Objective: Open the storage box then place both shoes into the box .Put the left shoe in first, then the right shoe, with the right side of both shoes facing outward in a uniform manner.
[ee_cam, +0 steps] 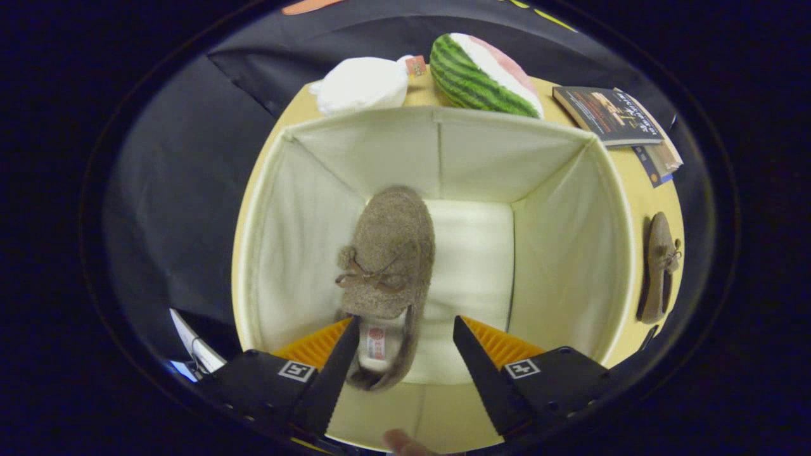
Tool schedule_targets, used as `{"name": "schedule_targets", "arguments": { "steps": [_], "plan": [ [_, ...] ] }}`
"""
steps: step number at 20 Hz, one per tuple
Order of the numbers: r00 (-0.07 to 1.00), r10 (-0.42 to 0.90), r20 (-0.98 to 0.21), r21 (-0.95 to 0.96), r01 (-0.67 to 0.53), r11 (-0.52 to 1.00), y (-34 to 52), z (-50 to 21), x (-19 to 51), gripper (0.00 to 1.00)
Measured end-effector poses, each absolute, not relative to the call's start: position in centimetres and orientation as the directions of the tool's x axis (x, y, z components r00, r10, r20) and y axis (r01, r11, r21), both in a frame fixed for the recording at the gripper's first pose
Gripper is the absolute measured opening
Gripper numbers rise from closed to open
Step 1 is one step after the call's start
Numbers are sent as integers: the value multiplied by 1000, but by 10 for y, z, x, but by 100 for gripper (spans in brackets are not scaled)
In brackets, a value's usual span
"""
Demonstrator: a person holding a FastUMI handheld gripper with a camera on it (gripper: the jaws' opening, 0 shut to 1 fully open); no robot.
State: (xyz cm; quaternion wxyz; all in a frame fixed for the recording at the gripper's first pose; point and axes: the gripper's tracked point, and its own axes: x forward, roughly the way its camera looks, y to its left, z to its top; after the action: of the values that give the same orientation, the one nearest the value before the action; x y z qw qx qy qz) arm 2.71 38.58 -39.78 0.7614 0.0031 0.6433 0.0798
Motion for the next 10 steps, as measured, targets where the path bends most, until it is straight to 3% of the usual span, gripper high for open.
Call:
{"name": "schedule_targets", "arguments": {
  "steps": [2,10],
  "plan": [
    [188,152,-970,122,-160,980,378,-374,24,97],
    [259,285,-923,211,-278,937,279,-279,3,96]
  ]
}}
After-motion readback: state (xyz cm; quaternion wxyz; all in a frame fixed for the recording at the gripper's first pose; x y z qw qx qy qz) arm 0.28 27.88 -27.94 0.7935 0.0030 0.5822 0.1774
